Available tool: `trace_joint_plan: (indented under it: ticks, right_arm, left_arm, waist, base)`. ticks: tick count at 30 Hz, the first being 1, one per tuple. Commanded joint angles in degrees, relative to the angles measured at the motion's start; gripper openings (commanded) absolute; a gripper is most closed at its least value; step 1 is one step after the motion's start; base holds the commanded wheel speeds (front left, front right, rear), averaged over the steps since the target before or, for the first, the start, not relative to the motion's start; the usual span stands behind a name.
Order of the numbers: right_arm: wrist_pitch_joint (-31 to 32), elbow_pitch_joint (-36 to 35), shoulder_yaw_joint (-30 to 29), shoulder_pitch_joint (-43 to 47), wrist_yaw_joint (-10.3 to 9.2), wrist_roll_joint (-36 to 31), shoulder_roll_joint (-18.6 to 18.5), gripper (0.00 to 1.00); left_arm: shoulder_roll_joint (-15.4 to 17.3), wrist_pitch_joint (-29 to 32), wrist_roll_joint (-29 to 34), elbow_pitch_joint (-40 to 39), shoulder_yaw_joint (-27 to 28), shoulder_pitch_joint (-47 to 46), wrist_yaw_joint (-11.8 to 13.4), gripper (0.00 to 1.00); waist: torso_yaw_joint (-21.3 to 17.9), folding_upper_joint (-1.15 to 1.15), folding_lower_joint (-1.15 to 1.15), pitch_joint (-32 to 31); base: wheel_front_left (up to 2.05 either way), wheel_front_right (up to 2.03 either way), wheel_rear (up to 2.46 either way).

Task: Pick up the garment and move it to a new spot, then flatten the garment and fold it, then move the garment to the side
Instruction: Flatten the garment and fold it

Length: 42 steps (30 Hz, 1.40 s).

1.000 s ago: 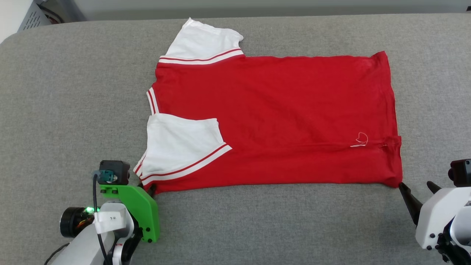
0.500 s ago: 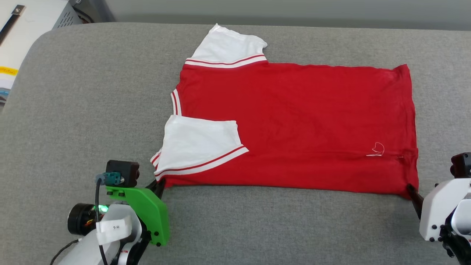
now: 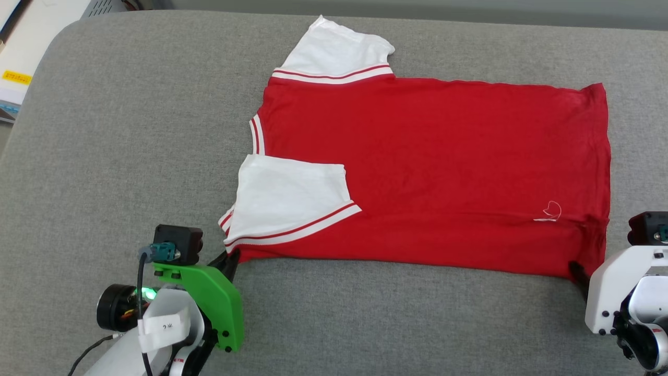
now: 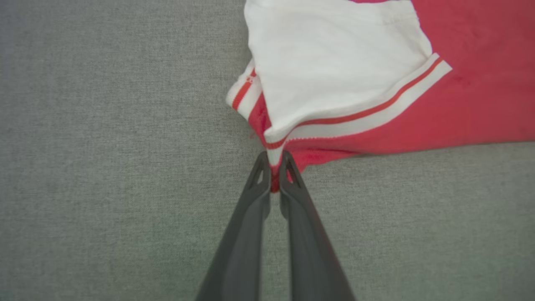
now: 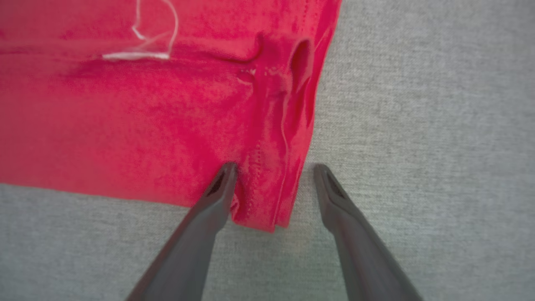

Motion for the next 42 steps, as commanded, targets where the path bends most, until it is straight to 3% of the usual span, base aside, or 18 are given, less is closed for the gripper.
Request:
trace_joint_plan:
  ticks: [1, 10, 25, 30, 37, 38, 39, 40, 42]
  right_arm:
    - [0.56, 1.72, 0.52, 0.02, -0.04, -0.1, 0.5, 0.0]
    - [-1.14, 2.89, -1.29, -0.04, -0.04, 1.42, -1.31, 0.0]
    - [5.51, -4.2, -3.09, 9.21, -0.04, 7.59, -5.44, 0.0]
    - [8.09, -6.36, -4.54, 13.43, -0.04, 9.42, -4.95, 0.0]
    - [5.83, -5.52, -4.86, 15.5, -0.04, 9.54, -2.78, 0.0]
    - [5.03, -5.23, -4.96, 15.36, -0.04, 9.4, -2.43, 0.2]
    - [4.23, -5.08, -4.82, 15.21, -0.04, 9.09, -2.4, 0.81]
    - [3.44, -4.79, -4.73, 15.03, -0.04, 8.85, -2.29, 1.0]
    - [1.75, -4.56, -4.68, 14.51, -0.04, 8.96, -1.96, 1.0]
  left_arm:
    - [0.31, 0.1, 0.49, 0.44, 0.04, 0.33, 0.19, 0.0]
    - [0.85, 0.98, -0.66, 3.54, -0.72, 1.52, -0.87, 0.0]
    - [2.37, 3.15, -2.48, 3.86, -4.27, 9.05, -1.85, 0.0]
    - [2.5, 3.38, -3.07, 3.49, -5.24, 11.56, -1.75, 0.0]
    - [1.13, 1.55, -3.67, 4.97, -5.56, 12.16, -2.67, 0.0]
    - [0.98, 1.06, -3.35, 5.45, -5.81, 11.97, -3.05, 0.83]
    - [0.71, 0.61, -3.23, 5.88, -5.88, 11.83, -3.24, 1.0]
    - [0.37, -0.12, -3.0, 6.43, -5.84, 11.61, -3.32, 1.0]
    - [-0.24, -1.66, -2.52, 7.37, -5.8, 11.1, -3.68, 1.0]
  waist:
    - [0.0, 0.0, 0.0, -0.01]
    - [-0.69, 0.0, 0.0, -3.58]
    - [-1.33, 0.0, 0.0, -11.77]
    - [-1.36, 0.0, 0.0, -12.76]
    - [-1.6, 0.0, 0.0, -13.06]
    - [-1.63, 0.0, 0.0, -13.12]
    - [-1.62, 0.0, 0.0, -13.17]
    - [-1.63, 0.0, 0.0, -13.26]
    - [-1.55, 0.0, 0.0, -13.68]
  base:
    - [0.0, 0.0, 0.0]
    - [0.0, 0.0, 0.0]
    - [0.0, 0.0, 0.0]
    - [0.0, 0.0, 0.0]
    - [0.0, 0.0, 0.0]
    - [0.0, 0.0, 0.0]
    - [0.0, 0.0, 0.0]
    - [0.0, 0.0, 0.0]
    - [0.0, 0.0, 0.0]
